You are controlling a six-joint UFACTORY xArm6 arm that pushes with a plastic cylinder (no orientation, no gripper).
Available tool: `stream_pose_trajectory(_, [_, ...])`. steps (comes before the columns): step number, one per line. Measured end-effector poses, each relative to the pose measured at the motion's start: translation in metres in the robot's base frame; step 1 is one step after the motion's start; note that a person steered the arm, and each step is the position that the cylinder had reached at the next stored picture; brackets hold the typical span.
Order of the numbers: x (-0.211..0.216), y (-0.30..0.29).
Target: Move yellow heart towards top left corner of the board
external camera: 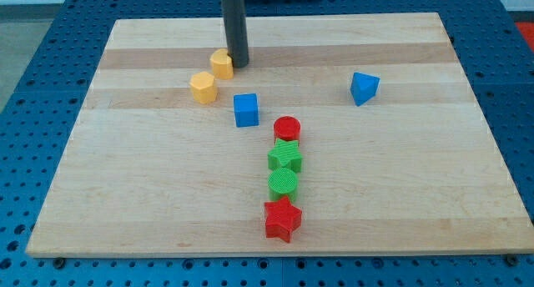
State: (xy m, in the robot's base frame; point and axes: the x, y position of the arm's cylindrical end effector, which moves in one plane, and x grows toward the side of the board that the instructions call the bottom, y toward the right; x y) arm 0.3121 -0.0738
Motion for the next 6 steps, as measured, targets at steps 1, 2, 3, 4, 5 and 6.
stream_pose_trajectory(1, [0.004,-0.019])
stream_pose_trajectory(2, [0.014,-0.002])
stream_pose_trajectory(3, [0.03,0.002])
stream_pose_trajectory(4, [0.03,0.002])
stream_pose_trajectory(5, [0.03,-0.007])
stream_pose_trajectory(6, [0.029,-0.024])
